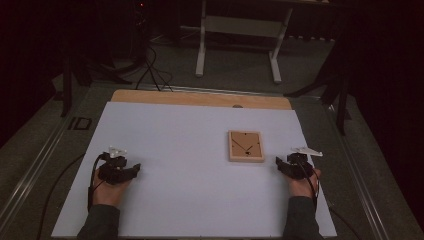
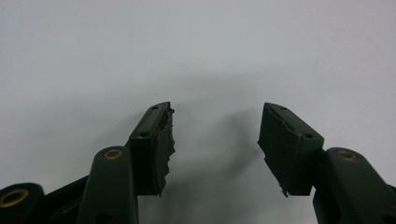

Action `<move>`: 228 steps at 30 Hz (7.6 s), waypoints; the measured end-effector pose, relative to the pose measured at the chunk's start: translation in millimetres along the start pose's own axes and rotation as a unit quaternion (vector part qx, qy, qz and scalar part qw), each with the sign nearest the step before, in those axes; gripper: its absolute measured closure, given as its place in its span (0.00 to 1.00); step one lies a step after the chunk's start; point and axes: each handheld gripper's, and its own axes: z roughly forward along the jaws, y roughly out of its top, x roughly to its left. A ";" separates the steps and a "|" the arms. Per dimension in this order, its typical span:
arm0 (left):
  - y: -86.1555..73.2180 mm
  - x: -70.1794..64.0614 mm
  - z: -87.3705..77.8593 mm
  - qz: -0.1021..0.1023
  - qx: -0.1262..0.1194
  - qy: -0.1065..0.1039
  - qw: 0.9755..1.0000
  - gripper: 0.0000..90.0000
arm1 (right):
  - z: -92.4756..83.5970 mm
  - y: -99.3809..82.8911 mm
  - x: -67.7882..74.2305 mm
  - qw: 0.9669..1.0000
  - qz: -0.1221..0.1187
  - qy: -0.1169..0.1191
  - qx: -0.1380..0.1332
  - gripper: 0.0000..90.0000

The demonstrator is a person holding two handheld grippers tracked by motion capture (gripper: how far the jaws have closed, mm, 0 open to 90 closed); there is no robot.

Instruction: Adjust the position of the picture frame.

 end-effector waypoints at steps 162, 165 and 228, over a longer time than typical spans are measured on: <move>14.3 -26.2 15.7 0.044 -0.023 -0.048 0.998 0.63 | 9.8 5.3 194.6 0.943 -0.213 0.251 -0.045 0.83; 15.2 -30.2 19.3 0.053 -0.028 -0.055 0.997 0.67 | 2.8 7.8 192.3 0.941 -0.213 0.257 -0.053 0.85; 16.2 -71.6 24.0 0.121 -0.040 -0.103 0.987 0.99 | 1.3 -17.6 199.5 0.917 -0.290 0.273 0.005 1.00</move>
